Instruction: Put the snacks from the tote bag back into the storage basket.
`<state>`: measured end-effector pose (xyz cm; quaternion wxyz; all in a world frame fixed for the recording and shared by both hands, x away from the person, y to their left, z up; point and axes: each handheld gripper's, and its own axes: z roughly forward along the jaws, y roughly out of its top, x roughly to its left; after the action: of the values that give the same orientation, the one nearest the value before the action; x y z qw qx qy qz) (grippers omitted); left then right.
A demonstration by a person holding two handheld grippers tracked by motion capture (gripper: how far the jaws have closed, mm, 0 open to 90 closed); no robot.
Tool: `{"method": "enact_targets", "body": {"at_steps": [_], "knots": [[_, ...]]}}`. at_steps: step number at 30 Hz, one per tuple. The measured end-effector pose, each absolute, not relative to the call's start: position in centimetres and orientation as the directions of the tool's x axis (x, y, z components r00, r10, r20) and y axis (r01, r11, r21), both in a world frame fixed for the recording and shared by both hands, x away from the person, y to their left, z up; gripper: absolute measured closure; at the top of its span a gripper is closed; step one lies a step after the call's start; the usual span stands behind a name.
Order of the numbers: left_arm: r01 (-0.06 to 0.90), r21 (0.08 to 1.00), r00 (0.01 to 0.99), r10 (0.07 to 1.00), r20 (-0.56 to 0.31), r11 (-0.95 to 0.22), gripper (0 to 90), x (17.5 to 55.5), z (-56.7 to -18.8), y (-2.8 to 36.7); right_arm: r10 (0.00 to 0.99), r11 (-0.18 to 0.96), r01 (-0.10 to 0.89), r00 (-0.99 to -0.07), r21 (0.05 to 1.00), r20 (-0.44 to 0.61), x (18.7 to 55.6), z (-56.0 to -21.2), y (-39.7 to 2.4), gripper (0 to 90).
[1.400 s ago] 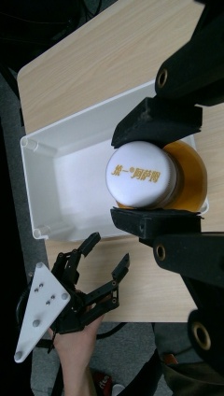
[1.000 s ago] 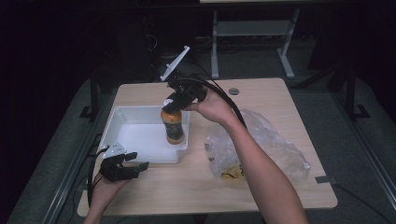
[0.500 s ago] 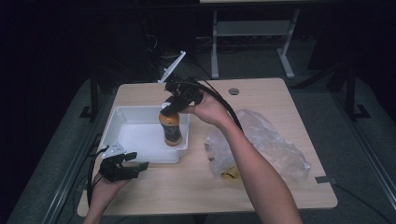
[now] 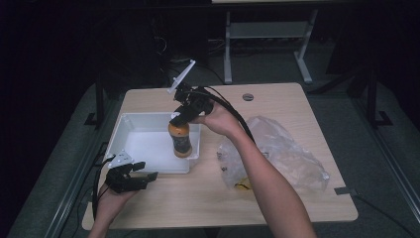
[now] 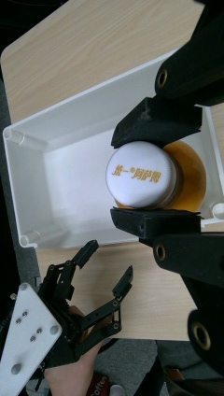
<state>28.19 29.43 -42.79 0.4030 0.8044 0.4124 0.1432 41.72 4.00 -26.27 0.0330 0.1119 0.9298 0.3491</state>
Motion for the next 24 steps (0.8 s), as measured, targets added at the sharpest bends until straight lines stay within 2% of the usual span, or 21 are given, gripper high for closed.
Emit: {"method": "enact_targets", "body": {"at_steps": [24], "knots": [[0.541,0.765,0.627,0.773,-0.091,-0.349,32.3,28.3,-42.9,29.5,0.231,0.747,0.201,-0.972,0.633,0.036,42.6,-29.2,4.6,58.9]]}}
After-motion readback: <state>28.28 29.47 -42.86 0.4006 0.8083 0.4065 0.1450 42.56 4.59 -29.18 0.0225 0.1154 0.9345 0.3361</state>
